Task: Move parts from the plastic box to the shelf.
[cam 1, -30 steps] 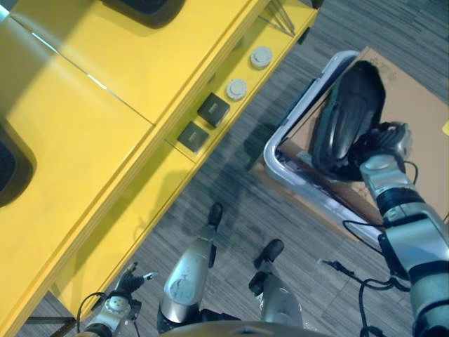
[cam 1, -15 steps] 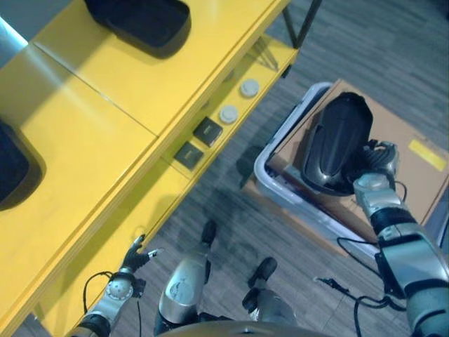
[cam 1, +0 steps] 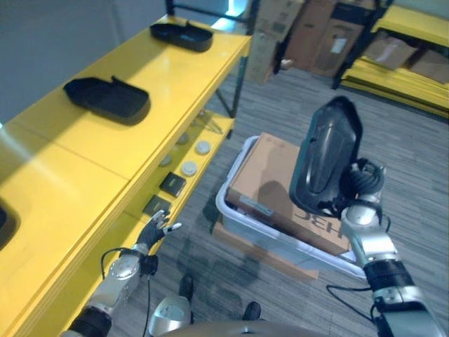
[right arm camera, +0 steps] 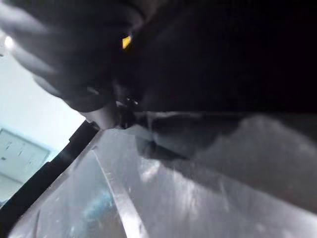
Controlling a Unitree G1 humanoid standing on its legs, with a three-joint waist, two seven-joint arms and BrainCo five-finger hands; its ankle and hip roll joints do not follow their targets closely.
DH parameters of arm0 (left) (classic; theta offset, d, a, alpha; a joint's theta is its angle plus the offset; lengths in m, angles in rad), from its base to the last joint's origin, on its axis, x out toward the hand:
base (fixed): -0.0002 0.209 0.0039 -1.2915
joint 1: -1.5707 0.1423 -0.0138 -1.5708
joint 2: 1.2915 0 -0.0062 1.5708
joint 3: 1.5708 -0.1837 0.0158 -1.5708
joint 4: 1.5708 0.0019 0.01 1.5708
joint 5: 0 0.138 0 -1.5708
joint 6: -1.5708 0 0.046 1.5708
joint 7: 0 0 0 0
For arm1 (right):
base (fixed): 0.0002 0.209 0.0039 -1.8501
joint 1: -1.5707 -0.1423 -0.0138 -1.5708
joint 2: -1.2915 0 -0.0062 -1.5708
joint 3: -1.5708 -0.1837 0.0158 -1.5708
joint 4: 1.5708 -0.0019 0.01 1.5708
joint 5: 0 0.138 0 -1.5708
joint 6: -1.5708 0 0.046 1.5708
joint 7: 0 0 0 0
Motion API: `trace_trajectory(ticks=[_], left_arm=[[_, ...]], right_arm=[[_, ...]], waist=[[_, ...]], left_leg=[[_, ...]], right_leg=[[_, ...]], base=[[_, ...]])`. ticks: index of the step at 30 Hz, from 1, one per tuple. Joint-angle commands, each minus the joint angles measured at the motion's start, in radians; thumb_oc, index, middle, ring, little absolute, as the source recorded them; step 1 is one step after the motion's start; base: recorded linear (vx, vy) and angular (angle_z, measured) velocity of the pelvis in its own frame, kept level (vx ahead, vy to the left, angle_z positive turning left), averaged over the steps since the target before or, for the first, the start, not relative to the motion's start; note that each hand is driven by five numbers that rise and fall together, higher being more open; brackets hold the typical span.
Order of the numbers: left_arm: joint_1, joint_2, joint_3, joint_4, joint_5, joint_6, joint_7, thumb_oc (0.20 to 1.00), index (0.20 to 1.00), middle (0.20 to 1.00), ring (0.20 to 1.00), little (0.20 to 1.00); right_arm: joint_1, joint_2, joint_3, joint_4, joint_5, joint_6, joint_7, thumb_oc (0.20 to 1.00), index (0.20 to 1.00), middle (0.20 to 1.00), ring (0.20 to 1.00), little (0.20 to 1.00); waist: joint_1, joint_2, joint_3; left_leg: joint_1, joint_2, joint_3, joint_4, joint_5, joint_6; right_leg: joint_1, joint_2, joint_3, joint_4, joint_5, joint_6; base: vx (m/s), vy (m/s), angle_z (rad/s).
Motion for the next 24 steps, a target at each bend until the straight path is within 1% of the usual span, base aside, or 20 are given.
trace_trajectory(ticks=[1, 2, 3, 4, 6, 9, 11, 12, 14, 15, 21, 24], left_arm=[[-0.106, -0.069, -0.050, -0.026, -0.216, 0.119, -0.033, 1.000, 1.000, 1.000, 1.000, 1.000], [-0.113, -0.073, -0.052, -0.028, -0.224, 0.127, -0.033, 1.000, 1.000, 1.000, 1.000, 1.000], [-0.146, -0.090, -0.071, -0.032, -0.255, 0.150, -0.030, 1.000, 1.000, 1.000, 1.000, 1.000], [-0.153, -0.094, -0.075, -0.033, -0.262, 0.154, -0.028, 1.000, 1.000, 1.000, 1.000, 1.000], [-0.218, -0.129, -0.110, -0.027, -0.315, 0.205, -0.004, 1.000, 1.000, 1.000, 1.000, 1.000], [-0.269, -0.162, -0.142, -0.003, -0.347, 0.246, -0.001, 1.000, 1.000, 1.000, 1.000, 1.000], [-0.316, -0.204, -0.178, 0.034, -0.380, 0.273, 0.017, 1.000, 1.000, 1.000, 1.000, 1.000], [-0.335, -0.220, -0.196, 0.055, -0.396, 0.292, 0.010, 1.000, 1.000, 1.000, 1.000, 1.000], [-0.348, -0.235, -0.210, 0.069, -0.425, 0.306, 0.010, 1.000, 1.000, 1.000, 1.000, 1.000], [-0.363, -0.257, -0.223, 0.078, -0.451, 0.335, 0.002, 1.000, 1.000, 1.000, 1.000, 1.000], [-0.395, -0.279, -0.270, 0.088, -0.431, 0.356, 0.003, 1.000, 1.000, 1.000, 1.000, 1.000], [-0.398, -0.287, -0.285, 0.099, -0.431, 0.355, 0.000, 1.000, 1.000, 1.000, 1.000, 1.000]], right_arm=[[-0.059, -0.035, 0.038, -0.022, -0.065, -0.049, 0.050, 0.200, 0.200, 0.200, 0.200, 0.200], [-0.059, -0.031, 0.045, -0.023, -0.064, -0.049, 0.052, 0.200, 0.200, 0.200, 0.200, 0.200], [-0.061, -0.010, 0.075, -0.022, -0.068, -0.052, 0.064, 0.200, 0.200, 0.200, 0.200, 0.200], [-0.062, -0.006, 0.080, -0.022, -0.072, -0.053, 0.067, 0.200, 0.200, 0.200, 0.200, 0.200], [-0.077, 0.026, 0.140, -0.019, -0.085, -0.049, 0.090, 0.200, 0.200, 0.200, 0.200, 0.200], [-0.100, 0.050, 0.194, -0.007, -0.096, -0.048, 0.111, 0.200, 0.200, 0.200, 0.200, 0.200], [-0.133, 0.072, 0.251, 0.009, -0.108, -0.041, 0.130, 0.200, 0.200, 0.200, 0.200, 0.200], [-0.148, 0.086, 0.281, 0.021, -0.114, -0.041, 0.135, 0.200, 0.200, 0.200, 0.200, 0.200], [-0.160, 0.094, 0.298, 0.028, -0.113, -0.039, 0.139, 0.200, 0.200, 0.200, 0.200, 0.200], [-0.179, 0.116, 0.333, 0.044, -0.110, -0.040, 0.141, 0.200, 0.200, 0.200, 0.200, 0.200], [-0.206, 0.149, 0.397, 0.062, -0.110, -0.037, 0.147, 0.200, 0.200, 0.200, 0.200, 0.200], [-0.211, 0.155, 0.411, 0.065, -0.106, -0.030, 0.153, 0.200, 0.200, 0.200, 0.200, 0.200]], waist=[[0.019, 0.039, -0.056], [0.016, 0.039, -0.058], [0.004, 0.039, -0.064], [0.001, 0.039, -0.065], [-0.021, 0.040, -0.076], [-0.036, 0.041, -0.085], [-0.050, 0.042, -0.094], [-0.055, 0.043, -0.098], [-0.059, 0.043, -0.100], [-0.064, 0.044, -0.105], [-0.071, 0.049, -0.117], [-0.074, 0.049, -0.119]], left_leg=[[0.037, 0.073, 0.050, 0.048, -0.124, -0.022], [0.039, 0.073, 0.052, 0.048, -0.124, -0.022], [0.045, 0.075, 0.061, 0.047, -0.123, -0.022], [0.045, 0.075, 0.063, 0.047, -0.123, -0.022], [0.054, 0.079, 0.081, 0.049, -0.125, -0.022], [0.060, 0.081, 0.094, 0.051, -0.126, -0.022], [0.065, 0.083, 0.106, 0.053, -0.129, -0.022], [0.067, 0.083, 0.111, 0.055, -0.131, -0.021], [0.069, 0.084, 0.115, 0.056, -0.133, -0.021], [0.072, 0.084, 0.120, 0.057, -0.136, -0.022], [0.077, 0.081, 0.127, 0.055, -0.141, -0.022], [0.078, 0.080, 0.128, 0.057, -0.145, -0.022]], right_leg=[[-0.022, 0.001, 0.022, -0.005, -0.034, 0.042], [-0.021, 0.001, 0.024, -0.005, -0.034, 0.042], [-0.020, 0.002, 0.029, -0.005, -0.034, 0.042], [-0.020, 0.002, 0.030, -0.005, -0.034, 0.042], [-0.019, 0.003, 0.040, -0.005, -0.036, 0.041], [-0.019, 0.004, 0.049, -0.005, -0.039, 0.040], [-0.020, 0.006, 0.060, -0.005, -0.041, 0.039], [-0.020, 0.005, 0.063, -0.005, -0.041, 0.039], [-0.020, 0.006, 0.066, -0.005, -0.042, 0.039], [-0.019, 0.006, 0.069, -0.005, -0.045, 0.039], [-0.020, 0.007, 0.073, -0.005, -0.049, 0.042], [-0.020, 0.007, 0.075, -0.005, -0.050, 0.043]], base=[[0.01, -0.010, -0.29], [0.02, -0.012, -0.28], [0.01, -0.005, -0.17], [0.02, -0.005, -0.22], [0.02, -0.002, -0.25], [0.03, 0.002, -0.07], [0.05, 0.006, -0.17], [0.06, 0.005, -0.14], [0.04, 0.005, -0.08], [0.04, 0.007, -0.05], [0.04, 0.012, -0.04], [0.03, 0.010, -0.05]])
